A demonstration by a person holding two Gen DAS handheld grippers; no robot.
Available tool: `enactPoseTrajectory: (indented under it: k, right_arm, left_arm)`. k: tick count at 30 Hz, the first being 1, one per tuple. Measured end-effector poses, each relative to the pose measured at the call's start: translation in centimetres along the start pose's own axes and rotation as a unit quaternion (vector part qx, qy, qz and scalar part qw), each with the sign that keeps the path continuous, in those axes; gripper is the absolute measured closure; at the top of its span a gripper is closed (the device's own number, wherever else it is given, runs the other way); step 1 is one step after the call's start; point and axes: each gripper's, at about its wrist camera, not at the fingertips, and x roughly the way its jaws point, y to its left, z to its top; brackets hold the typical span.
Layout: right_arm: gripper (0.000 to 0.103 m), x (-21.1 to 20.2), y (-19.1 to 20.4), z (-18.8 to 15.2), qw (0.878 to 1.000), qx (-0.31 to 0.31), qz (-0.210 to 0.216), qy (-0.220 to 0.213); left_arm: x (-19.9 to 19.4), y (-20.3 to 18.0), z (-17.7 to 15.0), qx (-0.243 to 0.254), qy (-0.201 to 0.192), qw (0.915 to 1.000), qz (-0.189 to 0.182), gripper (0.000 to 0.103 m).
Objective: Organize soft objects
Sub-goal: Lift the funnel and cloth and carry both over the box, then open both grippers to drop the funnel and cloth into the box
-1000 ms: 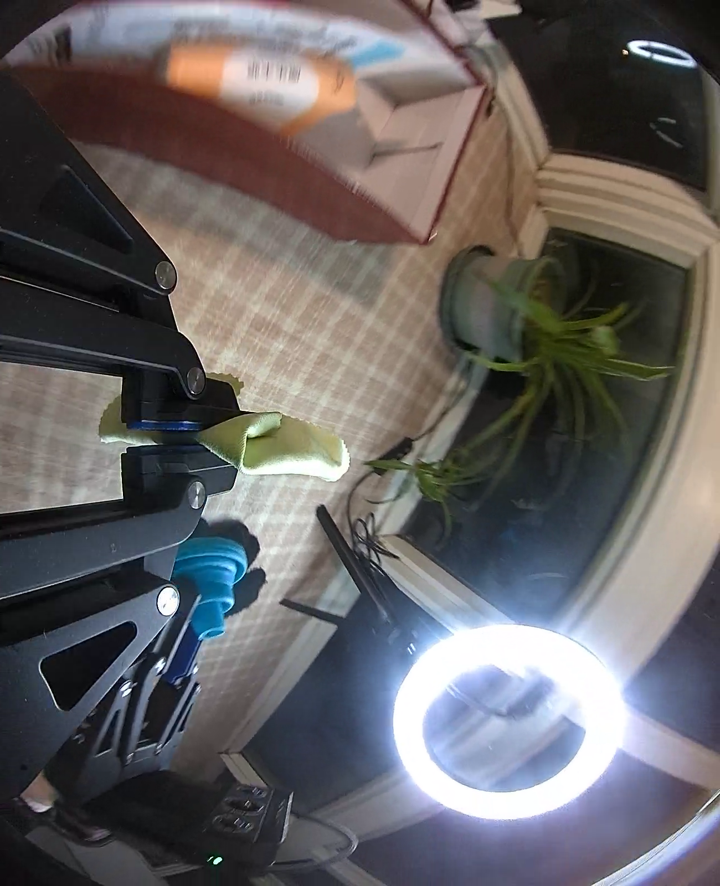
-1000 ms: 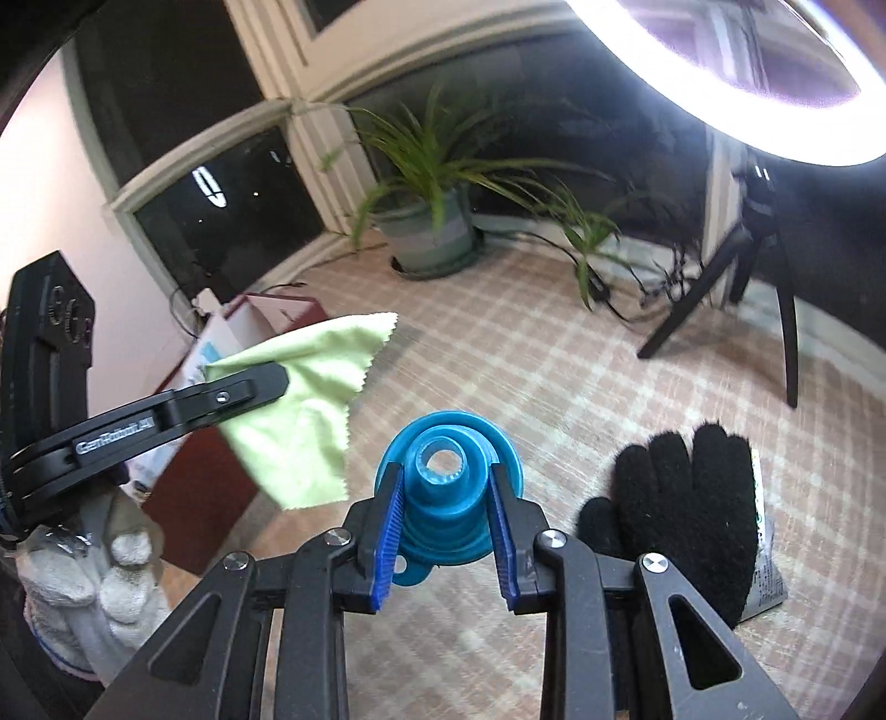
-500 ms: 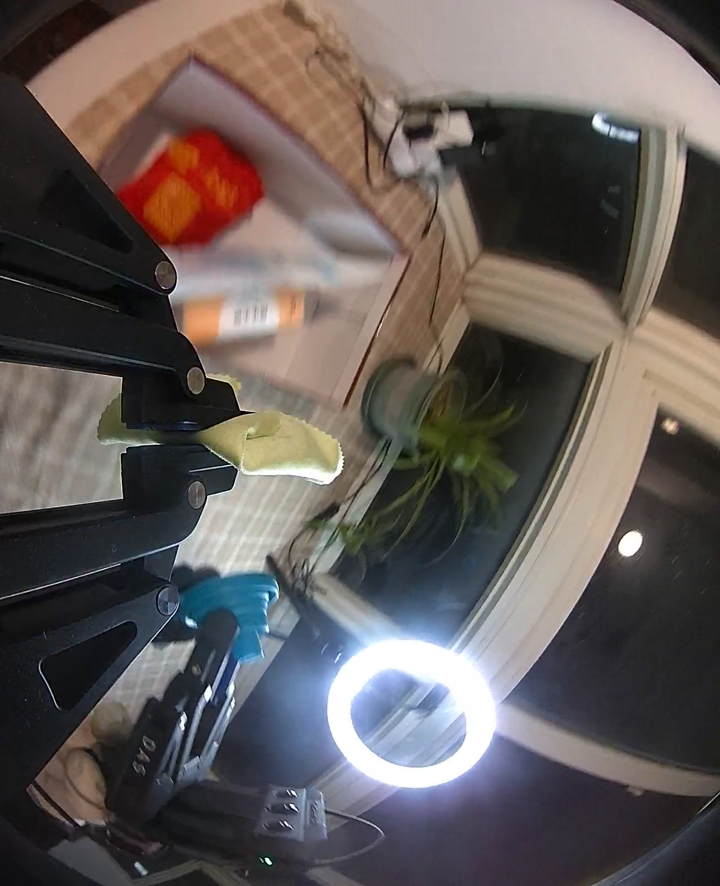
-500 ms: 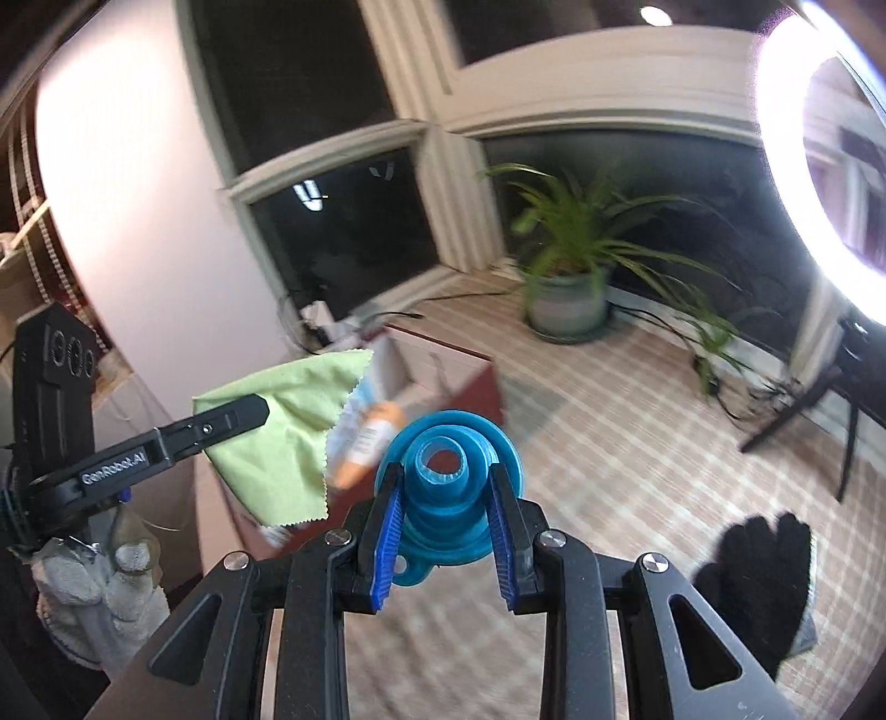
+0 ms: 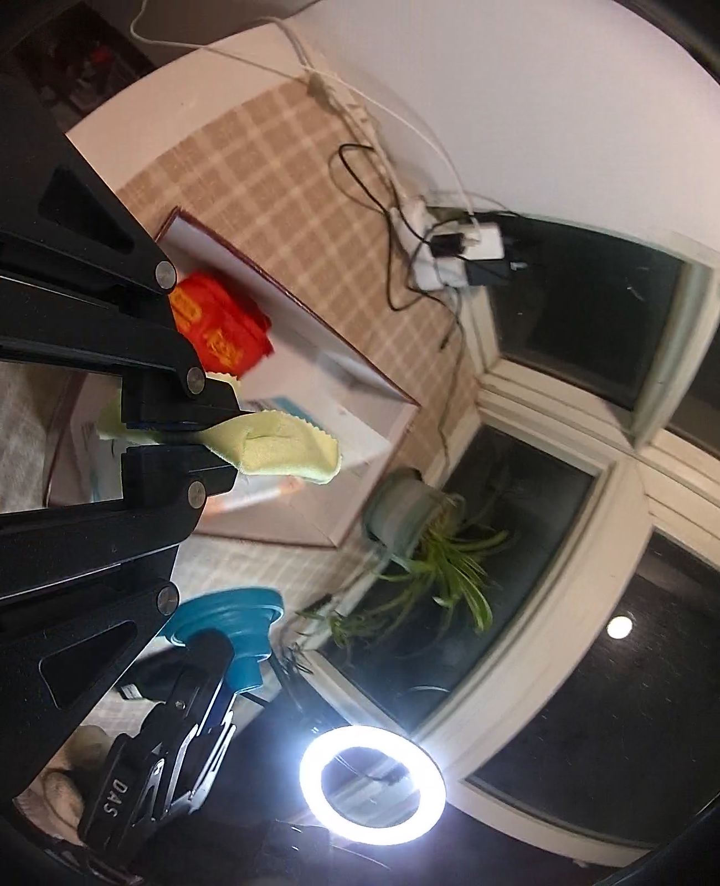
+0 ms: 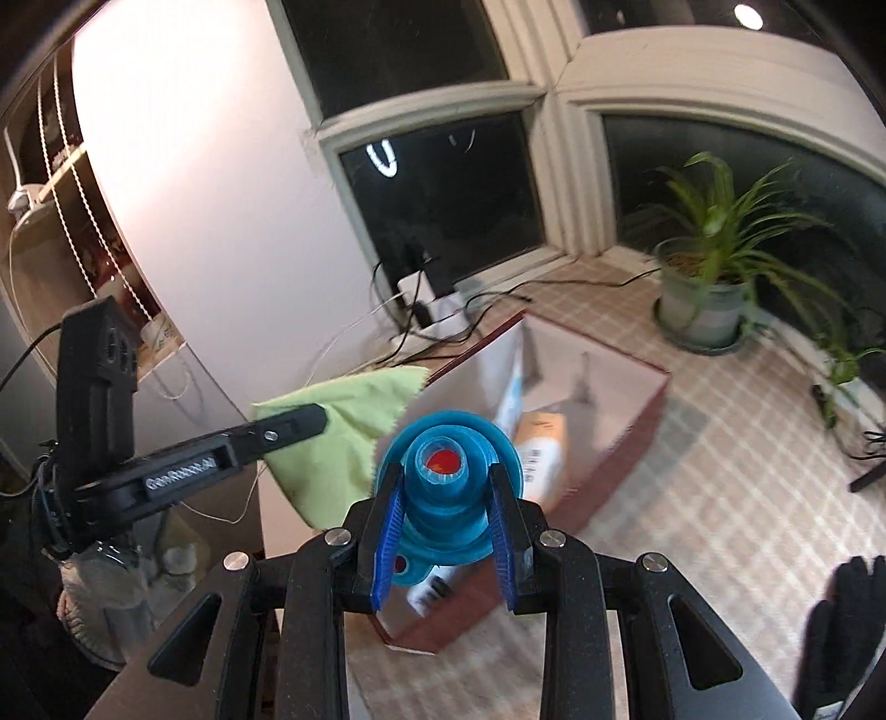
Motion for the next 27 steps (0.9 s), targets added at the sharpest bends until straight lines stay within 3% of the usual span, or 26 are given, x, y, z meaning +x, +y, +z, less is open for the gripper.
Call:
enactPoseTrajectory:
  k: [11, 21, 22, 24, 27]
  right_arm:
    - [0.077, 6.3, 2.6, -0.9, 0.998, -0.011, -0.009, 0.054]
    - [0.074, 9.0, 3.8, -2.2, 0.996, -0.024, -0.028, 0.084]
    - [0.073, 9.0, 3.8, -2.2, 0.996, -0.024, -0.030, 0.086]
    - [0.072, 9.1, 3.8, -2.3, 0.995, -0.025, -0.035, 0.087]
    - [0.067, 8.9, 3.8, -2.3, 0.995, -0.022, -0.035, 0.086]
  left_arm:
    - [2.4, 3.3, 0.9, 0.002, 0.036, 0.9994, -0.001, 0.101]
    - [5.0, 3.1, 1.8, 0.026, 0.060, 0.9978, -0.011, 0.101]
    - [5.2, 3.0, 1.9, 0.028, 0.063, 0.9976, -0.011, 0.100]
    - [5.3, 3.0, 2.1, 0.030, 0.064, 0.9974, -0.009, 0.086]
    - [5.4, 3.0, 2.3, 0.028, 0.063, 0.9976, -0.008, 0.078]
